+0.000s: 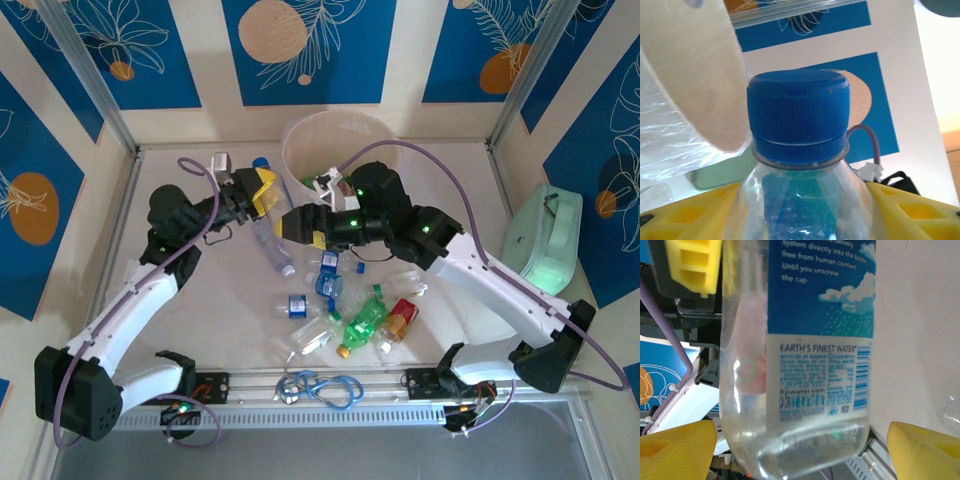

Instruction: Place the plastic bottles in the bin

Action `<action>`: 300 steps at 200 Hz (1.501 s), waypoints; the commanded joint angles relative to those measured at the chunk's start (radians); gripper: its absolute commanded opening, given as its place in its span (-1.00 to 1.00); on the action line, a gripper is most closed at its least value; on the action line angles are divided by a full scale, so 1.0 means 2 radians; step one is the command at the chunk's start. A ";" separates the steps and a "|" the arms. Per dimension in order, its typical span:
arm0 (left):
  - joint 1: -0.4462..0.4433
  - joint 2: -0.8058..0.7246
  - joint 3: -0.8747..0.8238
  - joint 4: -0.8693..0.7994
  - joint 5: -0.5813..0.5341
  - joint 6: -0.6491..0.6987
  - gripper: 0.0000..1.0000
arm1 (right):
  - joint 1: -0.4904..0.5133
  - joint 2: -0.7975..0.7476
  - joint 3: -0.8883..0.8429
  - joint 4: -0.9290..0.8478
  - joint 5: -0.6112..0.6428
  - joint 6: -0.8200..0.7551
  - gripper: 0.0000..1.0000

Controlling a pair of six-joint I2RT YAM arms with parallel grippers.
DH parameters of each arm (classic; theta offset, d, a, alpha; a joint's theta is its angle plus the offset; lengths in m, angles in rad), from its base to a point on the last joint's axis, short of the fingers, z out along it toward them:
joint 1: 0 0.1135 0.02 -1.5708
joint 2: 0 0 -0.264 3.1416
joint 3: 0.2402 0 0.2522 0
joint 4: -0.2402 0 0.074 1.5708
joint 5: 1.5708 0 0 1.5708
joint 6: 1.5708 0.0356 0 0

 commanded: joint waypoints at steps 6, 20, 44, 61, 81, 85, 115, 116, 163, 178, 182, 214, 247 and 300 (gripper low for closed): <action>-0.001 0.010 -0.010 0.108 0.017 -0.052 0.24 | -0.005 0.012 0.025 0.033 -0.029 0.012 0.74; -0.001 0.008 -0.013 0.104 0.016 -0.051 0.24 | -0.010 0.017 0.027 0.047 -0.037 0.016 0.72; -0.004 0.007 -0.016 0.115 0.016 -0.057 0.24 | -0.013 0.026 0.039 0.054 -0.045 0.019 0.64; -0.004 0.007 -0.019 0.124 0.015 -0.064 0.24 | -0.013 0.032 0.043 0.061 -0.049 0.021 0.58; -0.005 0.013 -0.027 0.155 0.013 -0.083 0.25 | -0.013 0.033 0.041 0.067 -0.048 0.020 0.51; -0.005 0.014 -0.028 0.162 0.013 -0.087 0.25 | -0.013 0.034 0.041 0.068 -0.047 0.020 0.49; -0.005 0.024 -0.034 0.190 0.013 -0.105 0.25 | -0.014 0.034 0.037 0.076 -0.048 0.023 0.28; -0.005 0.024 -0.034 0.190 0.013 -0.105 0.25 | -0.014 0.033 0.037 0.076 -0.048 0.023 0.27; -0.005 0.009 -0.033 0.120 0.007 -0.062 0.42 | -0.017 0.031 0.039 0.074 -0.048 0.022 0.02; -0.005 0.000 -0.031 0.087 0.001 -0.044 0.98 | -0.017 0.031 0.039 0.070 -0.046 0.021 0.01; -0.005 -0.002 -0.029 0.076 -0.001 -0.037 1.00 | -0.017 0.031 0.039 0.069 -0.045 0.020 0.00; 0.012 -0.012 0.027 -0.040 -0.005 0.044 1.00 | -0.019 0.030 0.056 0.022 -0.011 0.001 -0.02; 0.041 -0.053 0.132 -0.346 -0.108 0.243 1.00 | -0.032 0.037 0.132 -0.083 0.060 -0.039 -0.02; 0.037 -0.064 0.161 -0.552 -0.180 0.386 1.00 | -0.111 0.087 0.270 -0.232 0.148 -0.107 -0.03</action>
